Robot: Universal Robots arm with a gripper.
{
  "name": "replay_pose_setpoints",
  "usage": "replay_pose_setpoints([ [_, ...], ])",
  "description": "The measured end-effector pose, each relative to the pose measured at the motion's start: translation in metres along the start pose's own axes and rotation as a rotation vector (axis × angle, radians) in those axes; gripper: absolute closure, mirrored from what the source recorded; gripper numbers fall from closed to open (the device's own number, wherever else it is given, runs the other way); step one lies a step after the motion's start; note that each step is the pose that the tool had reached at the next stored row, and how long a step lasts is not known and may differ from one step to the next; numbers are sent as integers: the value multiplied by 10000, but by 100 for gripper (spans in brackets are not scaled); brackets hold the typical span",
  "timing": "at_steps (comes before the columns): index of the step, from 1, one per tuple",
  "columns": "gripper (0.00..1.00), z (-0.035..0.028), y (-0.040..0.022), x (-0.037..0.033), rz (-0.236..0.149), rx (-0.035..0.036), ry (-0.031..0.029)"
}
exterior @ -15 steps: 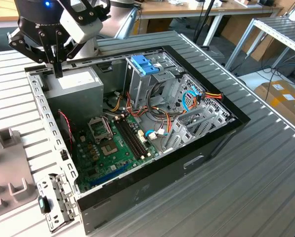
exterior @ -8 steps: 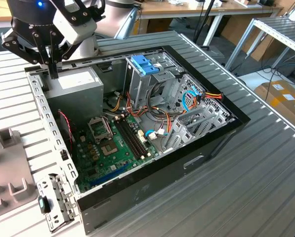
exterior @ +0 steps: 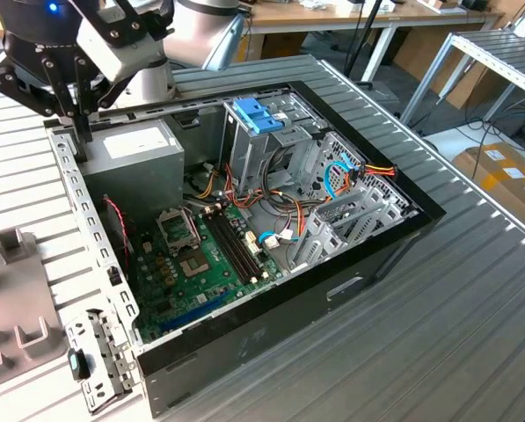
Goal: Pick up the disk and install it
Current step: 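Reach for the disk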
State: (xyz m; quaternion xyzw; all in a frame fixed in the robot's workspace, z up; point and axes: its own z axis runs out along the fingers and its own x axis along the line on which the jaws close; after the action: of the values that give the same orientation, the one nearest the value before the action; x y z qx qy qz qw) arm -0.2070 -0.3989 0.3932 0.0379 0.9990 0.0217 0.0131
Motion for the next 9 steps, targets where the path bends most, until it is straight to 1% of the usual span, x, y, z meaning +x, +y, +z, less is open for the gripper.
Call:
replay_pose_setpoints([
  [6, 89, -2, -7, 87, -1, 0, 0],
  [8, 89, -3, -10, 132, 0, 0, 0],
  [9, 89, -3, -11, 143, 0, -1, -1],
])
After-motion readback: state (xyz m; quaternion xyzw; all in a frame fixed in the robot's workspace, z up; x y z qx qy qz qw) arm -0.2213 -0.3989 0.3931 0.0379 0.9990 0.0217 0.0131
